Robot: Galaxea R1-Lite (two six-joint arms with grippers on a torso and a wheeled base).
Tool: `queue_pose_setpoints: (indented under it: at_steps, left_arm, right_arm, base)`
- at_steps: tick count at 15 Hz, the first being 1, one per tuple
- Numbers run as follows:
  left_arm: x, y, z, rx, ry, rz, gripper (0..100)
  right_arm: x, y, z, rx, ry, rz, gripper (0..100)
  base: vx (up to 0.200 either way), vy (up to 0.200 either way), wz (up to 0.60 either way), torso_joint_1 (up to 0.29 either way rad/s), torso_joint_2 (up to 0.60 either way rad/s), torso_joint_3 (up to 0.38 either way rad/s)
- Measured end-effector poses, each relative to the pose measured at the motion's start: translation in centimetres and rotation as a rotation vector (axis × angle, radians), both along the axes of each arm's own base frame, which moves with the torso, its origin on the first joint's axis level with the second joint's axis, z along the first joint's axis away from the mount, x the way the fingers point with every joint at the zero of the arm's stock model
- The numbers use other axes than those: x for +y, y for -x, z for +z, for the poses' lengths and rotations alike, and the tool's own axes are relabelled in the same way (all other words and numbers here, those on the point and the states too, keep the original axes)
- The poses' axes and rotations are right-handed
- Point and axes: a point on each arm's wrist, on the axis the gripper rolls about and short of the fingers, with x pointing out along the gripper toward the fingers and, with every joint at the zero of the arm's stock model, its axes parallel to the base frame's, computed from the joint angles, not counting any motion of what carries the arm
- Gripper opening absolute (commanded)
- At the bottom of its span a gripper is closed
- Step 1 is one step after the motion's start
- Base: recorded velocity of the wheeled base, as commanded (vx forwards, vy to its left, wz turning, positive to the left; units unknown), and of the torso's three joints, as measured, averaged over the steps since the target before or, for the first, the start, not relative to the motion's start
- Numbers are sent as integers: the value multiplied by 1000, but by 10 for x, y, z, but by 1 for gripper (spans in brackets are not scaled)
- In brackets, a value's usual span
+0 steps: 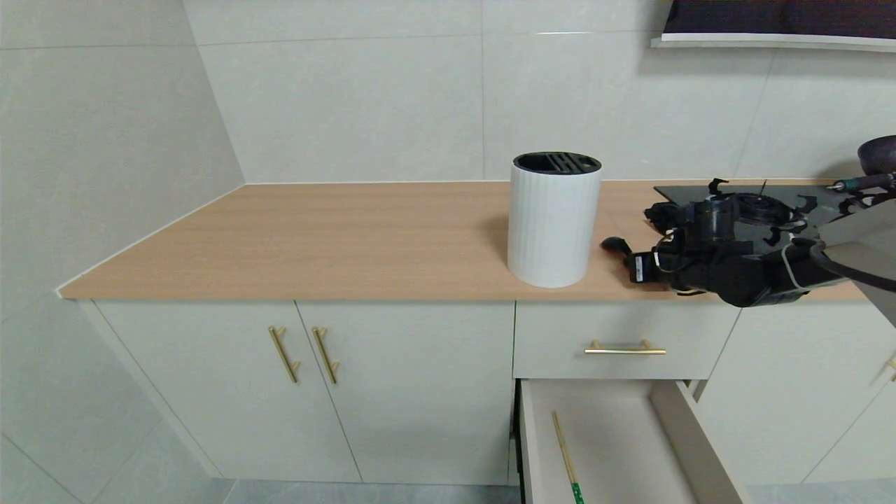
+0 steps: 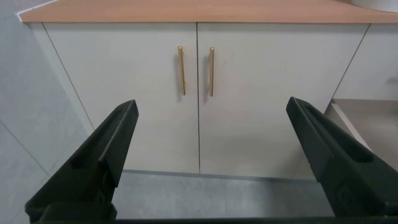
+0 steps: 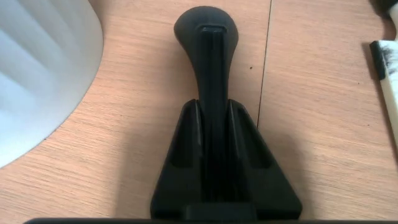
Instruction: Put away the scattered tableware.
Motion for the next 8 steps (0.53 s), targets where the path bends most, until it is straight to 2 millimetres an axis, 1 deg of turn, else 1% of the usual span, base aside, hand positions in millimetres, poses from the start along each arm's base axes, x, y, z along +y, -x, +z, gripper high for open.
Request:
queue_pose_setpoints:
  at_steps: [2, 4, 6, 8]
  left_arm:
    - [0, 0, 0, 0, 0, 0, 100]
    - [0, 0, 0, 0, 0, 0, 100]
    - [0, 0, 0, 0, 0, 0, 100]
    - [0, 0, 0, 0, 0, 0, 100]
  right_arm:
    - [0, 0, 1, 0, -10, -8, 0]
    - [0, 6, 7, 8, -33, -21, 0]
    - [1, 19, 18, 18, -42, -21, 0]
    - [0, 43, 32, 23, -44, -17, 0]
  base:
    - [0, 0, 0, 0, 0, 0]
    - [0, 0, 0, 0, 0, 0]
    - [0, 0, 0, 0, 0, 0]
    - [0, 0, 0, 0, 0, 0]
